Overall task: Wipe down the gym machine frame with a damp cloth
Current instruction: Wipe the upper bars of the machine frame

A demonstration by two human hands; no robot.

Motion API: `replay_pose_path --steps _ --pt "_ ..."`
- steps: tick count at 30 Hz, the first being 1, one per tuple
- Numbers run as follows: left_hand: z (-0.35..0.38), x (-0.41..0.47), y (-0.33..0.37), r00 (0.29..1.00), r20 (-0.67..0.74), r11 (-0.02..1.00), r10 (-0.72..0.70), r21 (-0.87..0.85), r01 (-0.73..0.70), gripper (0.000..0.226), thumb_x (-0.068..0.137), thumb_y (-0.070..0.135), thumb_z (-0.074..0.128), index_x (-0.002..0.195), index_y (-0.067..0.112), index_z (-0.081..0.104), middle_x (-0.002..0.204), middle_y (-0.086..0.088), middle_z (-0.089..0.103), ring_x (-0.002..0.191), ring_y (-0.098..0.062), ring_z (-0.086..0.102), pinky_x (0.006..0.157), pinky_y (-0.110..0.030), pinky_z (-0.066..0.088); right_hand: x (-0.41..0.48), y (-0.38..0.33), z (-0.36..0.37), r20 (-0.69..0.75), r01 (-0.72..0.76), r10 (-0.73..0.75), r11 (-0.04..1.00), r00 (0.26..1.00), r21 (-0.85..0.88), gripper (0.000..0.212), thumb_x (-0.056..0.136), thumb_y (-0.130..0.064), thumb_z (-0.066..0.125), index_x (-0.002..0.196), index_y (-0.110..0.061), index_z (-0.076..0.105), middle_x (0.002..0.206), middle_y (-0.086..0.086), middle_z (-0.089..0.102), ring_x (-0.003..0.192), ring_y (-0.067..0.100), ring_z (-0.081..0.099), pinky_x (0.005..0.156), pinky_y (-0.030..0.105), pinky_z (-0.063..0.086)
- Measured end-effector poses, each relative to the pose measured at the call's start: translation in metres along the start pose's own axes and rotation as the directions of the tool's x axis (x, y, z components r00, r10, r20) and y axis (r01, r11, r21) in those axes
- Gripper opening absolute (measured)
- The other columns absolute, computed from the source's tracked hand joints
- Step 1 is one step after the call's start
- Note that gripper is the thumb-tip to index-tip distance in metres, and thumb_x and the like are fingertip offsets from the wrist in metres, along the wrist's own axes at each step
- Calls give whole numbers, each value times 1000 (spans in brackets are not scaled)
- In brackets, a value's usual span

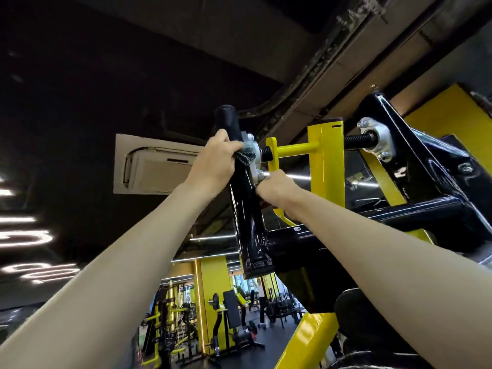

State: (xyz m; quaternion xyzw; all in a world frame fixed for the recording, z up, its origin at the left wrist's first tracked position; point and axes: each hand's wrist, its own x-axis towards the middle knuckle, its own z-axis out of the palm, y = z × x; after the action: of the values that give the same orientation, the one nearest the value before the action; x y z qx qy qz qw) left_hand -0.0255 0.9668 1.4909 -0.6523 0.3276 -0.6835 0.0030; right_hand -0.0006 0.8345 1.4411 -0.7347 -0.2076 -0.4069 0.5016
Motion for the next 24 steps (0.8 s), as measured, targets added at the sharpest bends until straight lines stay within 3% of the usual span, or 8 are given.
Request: replay_pose_path --steps 4,6,9,12,14,17,20,24 --pt "-4 5 3 998 69 1000 -5 29 3 36 94 -2 45 124 7 63 91 -8 41 85 -27 49 80 -46 47 -3 1 -2 13 6 -5 999 1000 -34 25 87 -4 46 65 -14 40 68 2 40 60 15 40 53 23 35" --pt "-8 -19 9 978 153 987 142 60 -152 32 93 2 47 117 8 67 89 -4 39 78 -21 44 69 -43 47 -4 0 0 0 35 -35 999 999 -41 10 86 -7 51 80 -5 59 81 11 60 77 26 59 65 28 47" --pt "-11 -25 12 941 215 950 262 116 -291 28 90 9 48 111 3 66 88 -4 37 76 -21 42 59 -43 49 -8 1 -1 -11 77 -78 996 997 -51 20 84 -7 49 99 -1 62 94 15 60 92 34 60 73 31 45" --pt "-7 9 2 992 101 979 71 184 -89 31 94 2 49 122 5 63 93 -5 38 84 -23 45 73 -43 49 -14 1 1 2 119 -119 991 993 -68 29 81 -7 43 104 -2 61 100 13 59 93 33 59 83 36 52" --pt "-2 14 5 999 50 984 6 177 -15 30 96 0 46 121 3 63 92 -7 40 84 -23 44 71 -39 46 -18 1 0 -8 106 -106 993 994 -52 34 84 -7 42 111 -2 61 108 15 59 97 35 58 88 39 52" --pt "-8 -10 10 980 169 982 109 137 -133 30 91 -3 52 117 3 65 90 -9 42 79 -21 44 66 -39 45 -22 -1 0 3 101 -101 995 995 -2 28 85 -8 43 106 -3 60 111 18 61 92 34 56 81 36 48" --pt "-12 -10 4 956 215 953 199 187 -240 31 87 -1 59 117 5 65 88 -6 41 78 -19 43 61 -39 47 -27 -3 -3 9 103 -103 995 995 16 25 85 -9 43 104 -4 58 114 18 60 100 37 57 88 40 49" --pt "4 26 -2 995 82 954 48 291 -70 31 93 -1 52 120 6 65 89 -4 37 80 -20 39 64 -33 38 -35 -2 -6 28 127 -126 989 992 -69 29 90 -14 44 115 -4 54 114 14 55 94 33 51 87 38 47"
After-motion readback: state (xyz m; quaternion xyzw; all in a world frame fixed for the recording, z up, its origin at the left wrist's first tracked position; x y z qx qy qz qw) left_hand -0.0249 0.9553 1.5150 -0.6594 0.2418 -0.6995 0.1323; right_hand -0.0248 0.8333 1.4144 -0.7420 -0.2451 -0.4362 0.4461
